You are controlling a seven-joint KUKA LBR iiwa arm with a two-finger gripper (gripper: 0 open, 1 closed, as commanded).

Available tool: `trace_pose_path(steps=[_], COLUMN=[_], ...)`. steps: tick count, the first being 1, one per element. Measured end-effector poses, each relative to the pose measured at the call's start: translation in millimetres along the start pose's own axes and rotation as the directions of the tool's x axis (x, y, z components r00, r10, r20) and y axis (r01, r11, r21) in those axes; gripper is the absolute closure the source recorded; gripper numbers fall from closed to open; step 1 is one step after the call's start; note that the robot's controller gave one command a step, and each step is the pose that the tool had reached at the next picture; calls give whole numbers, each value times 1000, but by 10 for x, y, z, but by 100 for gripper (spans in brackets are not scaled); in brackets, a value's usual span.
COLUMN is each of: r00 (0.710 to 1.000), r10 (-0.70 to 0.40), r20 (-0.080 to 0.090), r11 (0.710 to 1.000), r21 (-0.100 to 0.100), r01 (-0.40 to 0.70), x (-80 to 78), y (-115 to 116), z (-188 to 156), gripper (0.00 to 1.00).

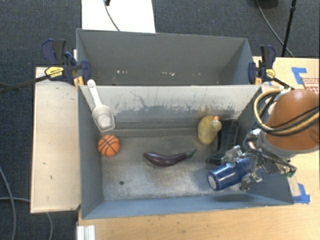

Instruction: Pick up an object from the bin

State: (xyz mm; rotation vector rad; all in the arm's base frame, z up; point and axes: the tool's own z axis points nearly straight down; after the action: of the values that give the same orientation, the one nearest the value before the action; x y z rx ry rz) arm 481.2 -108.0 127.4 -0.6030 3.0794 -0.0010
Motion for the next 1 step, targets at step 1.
trace_pose_path(steps=[1], r00=[1000], r10=[-1], r20=[0], r11=[1000], r21=[0], r01=[1], x=[-1], y=[1], z=[-63], gripper=[100])
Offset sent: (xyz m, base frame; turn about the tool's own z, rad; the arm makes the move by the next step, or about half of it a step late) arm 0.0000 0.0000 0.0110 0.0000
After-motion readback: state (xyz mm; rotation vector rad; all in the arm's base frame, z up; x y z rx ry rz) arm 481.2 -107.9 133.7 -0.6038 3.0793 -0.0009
